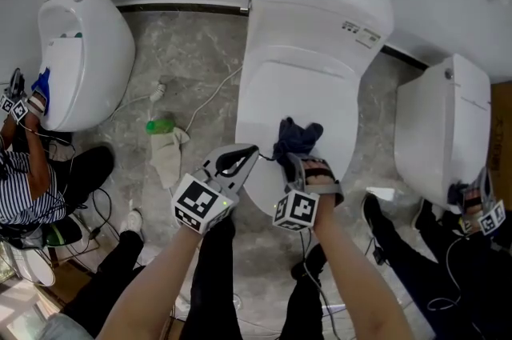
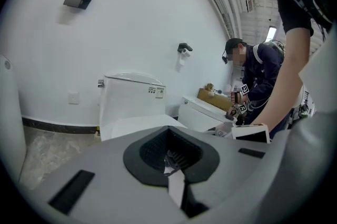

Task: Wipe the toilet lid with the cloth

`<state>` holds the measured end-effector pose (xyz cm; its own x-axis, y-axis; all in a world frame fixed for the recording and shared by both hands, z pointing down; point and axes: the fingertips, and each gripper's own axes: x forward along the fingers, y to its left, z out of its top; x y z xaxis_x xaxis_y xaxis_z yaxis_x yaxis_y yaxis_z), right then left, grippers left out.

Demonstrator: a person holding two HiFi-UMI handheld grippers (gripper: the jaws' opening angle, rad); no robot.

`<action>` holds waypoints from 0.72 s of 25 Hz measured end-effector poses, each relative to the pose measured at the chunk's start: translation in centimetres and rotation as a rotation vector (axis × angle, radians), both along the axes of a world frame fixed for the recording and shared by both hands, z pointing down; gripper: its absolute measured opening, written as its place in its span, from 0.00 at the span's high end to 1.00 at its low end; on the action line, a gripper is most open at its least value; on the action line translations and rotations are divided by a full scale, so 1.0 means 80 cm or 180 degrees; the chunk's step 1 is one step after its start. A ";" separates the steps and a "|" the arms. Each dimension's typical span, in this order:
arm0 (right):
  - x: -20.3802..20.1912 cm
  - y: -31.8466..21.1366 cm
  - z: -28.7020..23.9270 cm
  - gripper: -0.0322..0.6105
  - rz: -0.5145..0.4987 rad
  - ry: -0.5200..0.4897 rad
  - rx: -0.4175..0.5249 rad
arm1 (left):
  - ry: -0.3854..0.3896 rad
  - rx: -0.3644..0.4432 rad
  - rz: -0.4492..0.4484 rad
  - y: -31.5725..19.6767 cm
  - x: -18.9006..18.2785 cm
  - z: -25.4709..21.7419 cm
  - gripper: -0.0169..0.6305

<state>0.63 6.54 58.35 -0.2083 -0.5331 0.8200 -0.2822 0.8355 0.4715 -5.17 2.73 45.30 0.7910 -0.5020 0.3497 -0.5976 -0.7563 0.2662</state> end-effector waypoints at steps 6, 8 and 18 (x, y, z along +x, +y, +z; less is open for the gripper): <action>-0.007 0.049 0.003 0.85 0.0028 -0.0041 -0.0122 | 0.0007 0.0030 -0.0004 0.000 0.000 -0.003 0.95; -0.008 0.068 0.007 0.85 0.0043 -0.0057 -0.0174 | 0.0004 0.0009 0.0008 0.002 0.002 -0.003 0.95; -0.013 0.149 0.015 0.85 -0.0046 -0.0101 -0.0448 | 0.0014 0.0023 0.0017 -0.006 0.011 -0.006 0.95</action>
